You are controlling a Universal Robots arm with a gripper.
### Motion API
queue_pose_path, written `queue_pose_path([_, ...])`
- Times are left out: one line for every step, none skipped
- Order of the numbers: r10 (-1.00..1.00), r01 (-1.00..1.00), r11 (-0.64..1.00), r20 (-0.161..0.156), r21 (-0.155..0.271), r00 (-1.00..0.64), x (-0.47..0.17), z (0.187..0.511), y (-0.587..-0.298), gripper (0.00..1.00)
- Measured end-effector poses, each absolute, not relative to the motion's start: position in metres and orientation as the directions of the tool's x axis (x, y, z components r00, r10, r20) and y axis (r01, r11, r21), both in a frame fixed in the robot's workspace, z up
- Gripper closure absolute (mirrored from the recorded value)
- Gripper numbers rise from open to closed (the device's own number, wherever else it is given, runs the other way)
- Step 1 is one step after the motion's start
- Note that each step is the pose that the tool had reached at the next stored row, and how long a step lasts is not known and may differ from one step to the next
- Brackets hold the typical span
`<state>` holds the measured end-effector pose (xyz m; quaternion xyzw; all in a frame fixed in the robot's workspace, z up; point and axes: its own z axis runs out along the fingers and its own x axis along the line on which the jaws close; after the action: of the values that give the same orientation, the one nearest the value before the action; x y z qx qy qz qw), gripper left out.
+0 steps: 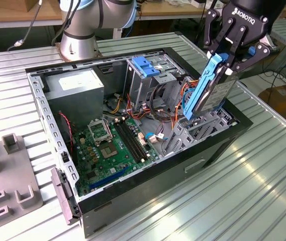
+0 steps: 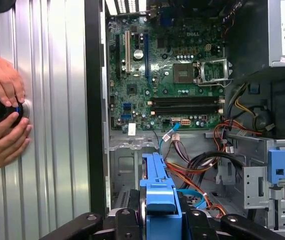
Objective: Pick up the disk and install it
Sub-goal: 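Insert the disk into the insertion slot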
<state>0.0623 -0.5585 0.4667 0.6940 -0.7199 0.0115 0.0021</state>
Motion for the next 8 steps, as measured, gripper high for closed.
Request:
queue_pose_path([-0.999,-0.999,0.036,0.019,-0.016,-0.036,0.0622,0.4662,-0.5586,0.63])
queue_pose_path([-0.999,-0.999,0.035,0.019,-0.021,-0.035,0.0619,0.4654,-0.5588,0.63])
queue_pose_path([-0.999,-0.999,0.034,0.019,-0.023,-0.034,0.0614,0.4649,-0.5588,0.63])
queue_pose_path([-0.999,-0.999,0.033,0.018,-0.025,-0.033,0.061,0.4646,-0.5589,0.63])
queue_pose_path([-0.999,-0.999,0.031,0.018,-0.025,-0.031,0.0603,0.4643,-0.5589,0.63])
queue_pose_path([-1.0,-0.999,0.025,0.018,-0.026,-0.025,0.0595,0.4638,-0.559,0.63])
queue_pose_path([-1.0,-0.999,0.019,0.018,-0.026,-0.019,0.0587,0.4634,-0.5591,0.63])
queue_pose_path([-1.0,-1.0,0.015,0.018,-0.026,-0.015,0.0583,0.4628,-0.5591,0.63])
